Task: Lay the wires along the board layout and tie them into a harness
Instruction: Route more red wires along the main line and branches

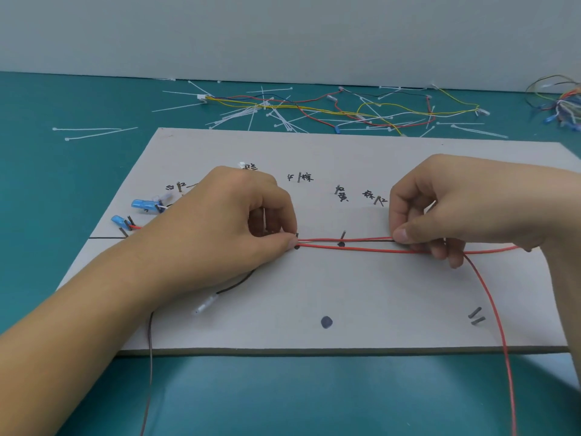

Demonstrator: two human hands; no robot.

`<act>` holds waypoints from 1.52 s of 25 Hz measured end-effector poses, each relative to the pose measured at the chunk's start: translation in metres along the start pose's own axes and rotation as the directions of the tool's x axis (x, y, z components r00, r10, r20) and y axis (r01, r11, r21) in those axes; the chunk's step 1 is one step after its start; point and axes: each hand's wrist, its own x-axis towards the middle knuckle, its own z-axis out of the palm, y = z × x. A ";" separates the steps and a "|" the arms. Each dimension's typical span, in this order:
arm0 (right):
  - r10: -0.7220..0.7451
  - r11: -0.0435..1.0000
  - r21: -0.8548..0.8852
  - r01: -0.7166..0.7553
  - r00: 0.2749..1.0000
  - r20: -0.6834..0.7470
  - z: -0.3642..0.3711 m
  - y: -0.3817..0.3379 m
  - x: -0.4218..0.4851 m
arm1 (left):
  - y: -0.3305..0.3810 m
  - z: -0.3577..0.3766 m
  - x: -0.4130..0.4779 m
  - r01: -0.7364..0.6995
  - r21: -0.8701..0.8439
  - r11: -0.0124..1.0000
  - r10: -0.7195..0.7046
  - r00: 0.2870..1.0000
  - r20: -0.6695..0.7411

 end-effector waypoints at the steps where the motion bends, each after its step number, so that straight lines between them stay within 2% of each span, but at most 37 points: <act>1: 0.001 1.000 -0.004 -0.001 1.000 -0.010 0.000 0.001 0.000 | 0.001 0.001 0.000 -0.002 -0.002 1.000 0.002 1.000 -0.004; 10: -0.043 0.999 0.022 0.044 0.999 -0.029 -0.010 0.007 -0.006 | 0.009 0.004 0.000 -0.003 -0.029 1.000 0.003 1.000 0.010; 22: 0.001 0.993 -0.120 -0.005 0.999 -0.035 -0.011 0.010 -0.002 | 0.010 0.006 0.001 -0.005 -0.009 1.000 0.005 1.000 0.022; 31: 0.005 0.982 -0.185 -0.026 0.993 -0.115 -0.011 0.011 0.001 | 0.009 0.006 0.002 0.001 -0.041 0.999 0.000 0.999 0.035; 38: 0.027 0.981 -0.187 -0.048 0.993 -0.111 -0.009 0.008 0.003 | 0.007 0.006 0.002 -0.007 -0.038 0.999 0.008 0.999 0.034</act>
